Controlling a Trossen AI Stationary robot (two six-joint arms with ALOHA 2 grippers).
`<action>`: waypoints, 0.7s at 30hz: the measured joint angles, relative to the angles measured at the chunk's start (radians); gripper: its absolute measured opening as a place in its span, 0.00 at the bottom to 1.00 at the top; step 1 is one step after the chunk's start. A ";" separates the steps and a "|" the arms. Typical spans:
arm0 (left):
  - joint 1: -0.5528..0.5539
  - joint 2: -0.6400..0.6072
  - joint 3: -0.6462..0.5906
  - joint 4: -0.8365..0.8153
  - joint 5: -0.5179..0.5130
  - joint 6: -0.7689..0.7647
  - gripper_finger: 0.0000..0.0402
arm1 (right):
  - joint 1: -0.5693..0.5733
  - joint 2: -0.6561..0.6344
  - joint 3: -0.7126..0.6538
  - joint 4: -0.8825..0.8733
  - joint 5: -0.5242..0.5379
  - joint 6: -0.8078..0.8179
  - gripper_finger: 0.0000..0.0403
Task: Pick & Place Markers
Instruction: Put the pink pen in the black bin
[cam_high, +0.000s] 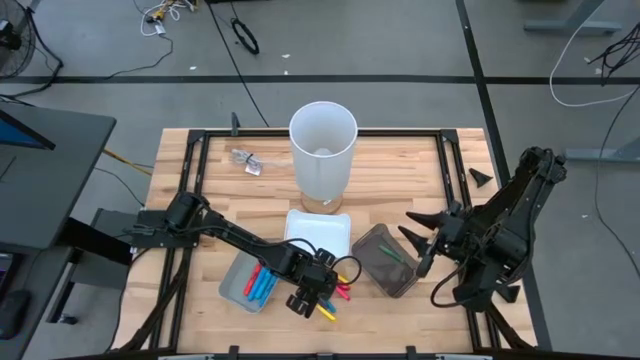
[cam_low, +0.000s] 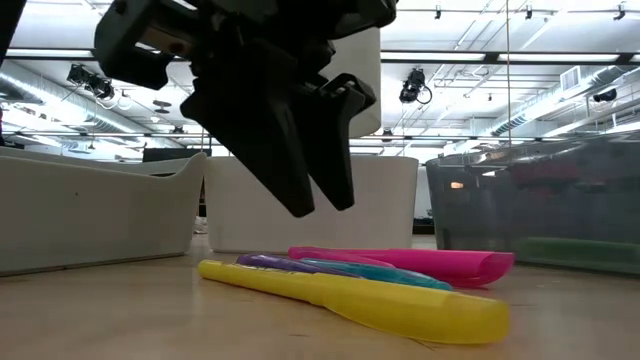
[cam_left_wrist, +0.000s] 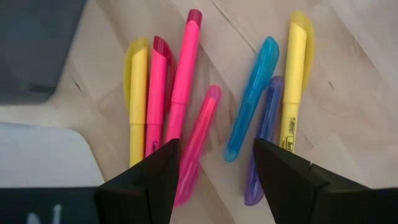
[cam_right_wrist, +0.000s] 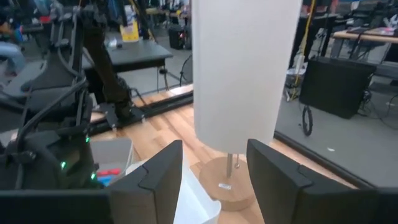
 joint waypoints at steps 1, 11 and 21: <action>-0.001 0.000 0.000 -0.002 0.000 0.000 0.52 | 0.000 0.000 0.000 0.010 -0.009 -0.009 0.45; -0.002 0.000 0.000 -0.042 0.000 -0.042 0.52 | 0.000 0.000 0.000 0.109 -0.149 -0.091 0.45; -0.002 0.000 0.000 -0.042 0.000 -0.045 0.52 | 0.000 0.000 0.000 0.281 -0.401 -0.108 0.45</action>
